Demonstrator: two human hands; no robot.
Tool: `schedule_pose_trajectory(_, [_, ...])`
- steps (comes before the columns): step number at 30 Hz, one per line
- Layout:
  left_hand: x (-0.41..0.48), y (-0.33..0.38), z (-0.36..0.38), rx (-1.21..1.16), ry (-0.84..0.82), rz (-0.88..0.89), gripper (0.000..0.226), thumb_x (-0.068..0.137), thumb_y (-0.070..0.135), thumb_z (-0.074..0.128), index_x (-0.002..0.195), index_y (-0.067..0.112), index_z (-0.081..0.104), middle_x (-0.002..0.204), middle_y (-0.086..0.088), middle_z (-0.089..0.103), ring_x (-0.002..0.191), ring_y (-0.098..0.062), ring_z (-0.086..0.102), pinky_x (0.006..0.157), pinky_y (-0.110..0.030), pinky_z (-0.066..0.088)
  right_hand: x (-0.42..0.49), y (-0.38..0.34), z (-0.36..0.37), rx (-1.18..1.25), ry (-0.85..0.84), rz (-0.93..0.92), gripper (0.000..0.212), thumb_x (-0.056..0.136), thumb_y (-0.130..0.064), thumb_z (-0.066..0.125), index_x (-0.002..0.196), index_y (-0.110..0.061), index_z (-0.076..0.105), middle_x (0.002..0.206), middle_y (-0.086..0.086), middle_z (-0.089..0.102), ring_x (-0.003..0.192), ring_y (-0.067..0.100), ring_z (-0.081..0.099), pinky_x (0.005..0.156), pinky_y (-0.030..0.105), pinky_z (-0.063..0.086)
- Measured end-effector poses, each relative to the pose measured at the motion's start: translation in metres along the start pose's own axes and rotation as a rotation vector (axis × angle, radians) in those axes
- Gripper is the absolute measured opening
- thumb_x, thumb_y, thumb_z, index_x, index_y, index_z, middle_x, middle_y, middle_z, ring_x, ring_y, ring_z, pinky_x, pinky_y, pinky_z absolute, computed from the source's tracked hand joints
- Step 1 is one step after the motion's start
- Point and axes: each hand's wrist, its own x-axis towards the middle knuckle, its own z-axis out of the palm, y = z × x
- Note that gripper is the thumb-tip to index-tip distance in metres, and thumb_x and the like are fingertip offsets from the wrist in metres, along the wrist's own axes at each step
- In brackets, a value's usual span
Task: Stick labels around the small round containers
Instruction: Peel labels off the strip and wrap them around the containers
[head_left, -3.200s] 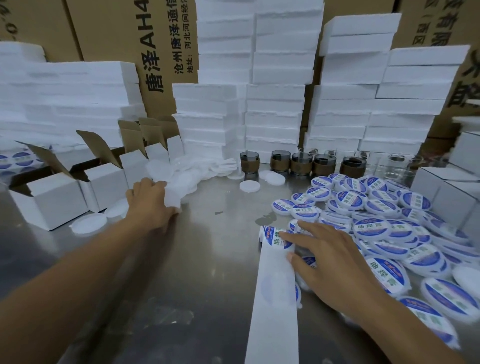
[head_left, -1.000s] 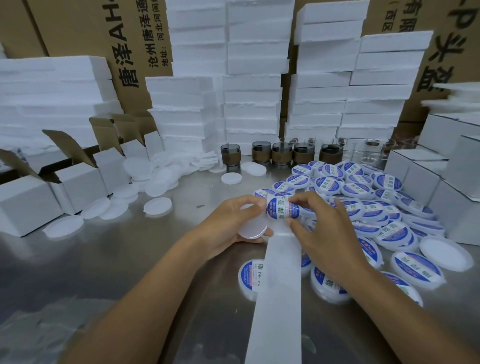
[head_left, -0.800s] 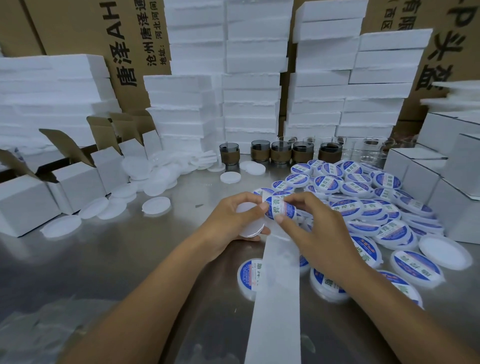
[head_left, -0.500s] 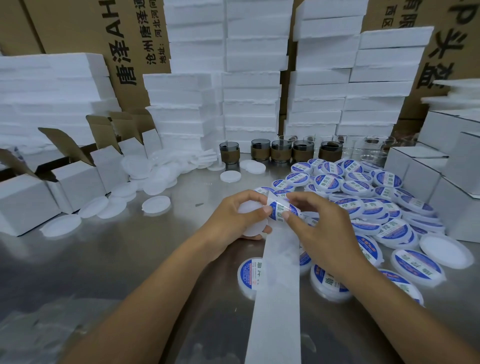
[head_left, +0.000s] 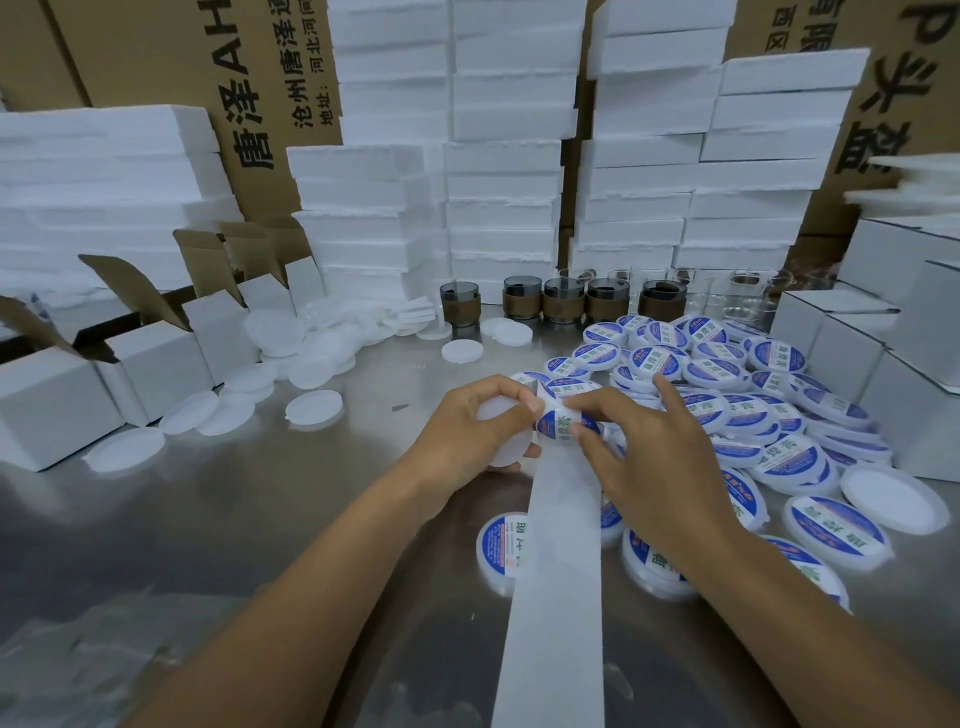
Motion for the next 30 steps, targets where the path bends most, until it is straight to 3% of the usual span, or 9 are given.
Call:
schedule_pose_trajectory(4, [0.0, -0.001, 0.002, 0.034, 0.029, 0.051, 0.016, 0.084, 0.027, 0.068, 0.068, 0.031, 0.066, 0.08, 0.011, 0.069, 0.066, -0.012, 0.07, 0.053, -0.017, 0.051, -0.001, 0.001, 0.001, 0.007, -0.009, -0.004, 0.016, 0.088, -0.02, 0.06, 0.104, -0.022, 0.064, 0.083, 0.0, 0.072, 0.091, 0.025, 0.06, 0.11, 0.019, 0.005])
schedule_pose_trajectory(8, [0.0, -0.002, 0.002, 0.039, 0.031, 0.05, 0.014, 0.085, 0.027, 0.067, 0.072, 0.028, 0.064, 0.08, 0.011, 0.069, 0.065, -0.01, 0.069, 0.054, -0.017, 0.052, 0.001, 0.002, 0.002, 0.083, -0.045, -0.025, 0.007, 0.087, -0.018, 0.06, 0.089, -0.025, 0.058, 0.079, -0.005, 0.066, 0.069, 0.009, 0.053, 0.114, 0.029, 0.014])
schedule_pose_trajectory(13, [0.002, -0.002, 0.0, 0.004, 0.087, 0.022, 0.017, 0.086, 0.023, 0.067, 0.07, 0.028, 0.065, 0.079, 0.012, 0.066, 0.061, -0.012, 0.069, 0.054, -0.02, 0.054, 0.001, 0.005, 0.002, 0.166, -0.089, -0.057, 0.009, 0.083, -0.015, 0.063, 0.087, -0.023, 0.061, 0.111, -0.004, 0.059, 0.115, 0.012, 0.044, 0.093, 0.021, 0.028])
schedule_pose_trajectory(16, [0.004, -0.001, 0.0, -0.022, 0.152, -0.011, 0.014, 0.087, 0.025, 0.065, 0.073, 0.028, 0.066, 0.083, 0.016, 0.062, 0.055, -0.006, 0.066, 0.053, -0.019, 0.054, -0.001, 0.003, 0.001, 0.192, -0.1, -0.011, 0.012, 0.083, -0.017, 0.063, 0.085, -0.027, 0.059, 0.117, -0.011, 0.046, 0.117, 0.005, 0.036, 0.092, 0.02, 0.028])
schedule_pose_trajectory(20, [0.006, 0.0, -0.004, -0.123, 0.244, -0.068, 0.012, 0.088, 0.023, 0.064, 0.077, 0.027, 0.065, 0.088, 0.015, 0.062, 0.058, -0.008, 0.068, 0.05, -0.02, 0.053, 0.003, -0.005, -0.007, 0.573, -0.057, 0.203, 0.024, 0.078, -0.008, 0.066, 0.071, -0.03, 0.06, 0.103, -0.012, 0.048, 0.109, 0.004, 0.042, 0.084, 0.002, 0.027])
schedule_pose_trajectory(22, [0.006, 0.0, -0.005, -0.14, 0.262, -0.08, 0.012, 0.088, 0.022, 0.063, 0.077, 0.026, 0.065, 0.095, 0.01, 0.064, 0.063, -0.014, 0.071, 0.052, -0.021, 0.053, 0.005, -0.005, -0.012, 0.741, 0.009, 0.266, 0.025, 0.078, -0.004, 0.064, 0.069, -0.028, 0.059, 0.1, -0.005, 0.053, 0.106, 0.008, 0.048, 0.092, 0.013, 0.033])
schedule_pose_trajectory(25, [0.006, 0.0, -0.004, -0.104, 0.293, -0.084, 0.012, 0.088, 0.023, 0.064, 0.076, 0.026, 0.065, 0.101, 0.001, 0.065, 0.07, -0.019, 0.069, 0.053, -0.023, 0.054, 0.004, -0.008, -0.018, 0.826, 0.027, 0.219, 0.032, 0.081, -0.004, 0.062, 0.089, -0.035, 0.063, 0.098, 0.002, 0.055, 0.093, 0.004, 0.054, 0.093, 0.03, 0.043])
schedule_pose_trajectory(28, [0.006, -0.001, 0.0, -0.023, 0.288, -0.056, 0.012, 0.087, 0.025, 0.065, 0.075, 0.026, 0.065, 0.103, 0.0, 0.064, 0.078, -0.019, 0.065, 0.054, -0.025, 0.055, -0.002, -0.011, -0.013, 0.754, -0.14, 0.079, 0.061, 0.085, -0.008, 0.06, 0.119, -0.057, 0.045, 0.101, -0.007, 0.056, 0.097, -0.005, 0.053, 0.079, 0.006, 0.042])
schedule_pose_trajectory(30, [0.005, -0.001, 0.001, 0.007, 0.276, -0.035, 0.009, 0.087, 0.026, 0.065, 0.078, 0.024, 0.066, 0.093, 0.005, 0.064, 0.07, -0.009, 0.062, 0.056, -0.024, 0.056, -0.006, -0.01, -0.004, 0.675, -0.257, 0.046, 0.072, 0.088, -0.015, 0.058, 0.127, -0.066, 0.026, 0.113, -0.016, 0.056, 0.107, -0.008, 0.048, 0.081, 0.006, 0.04])
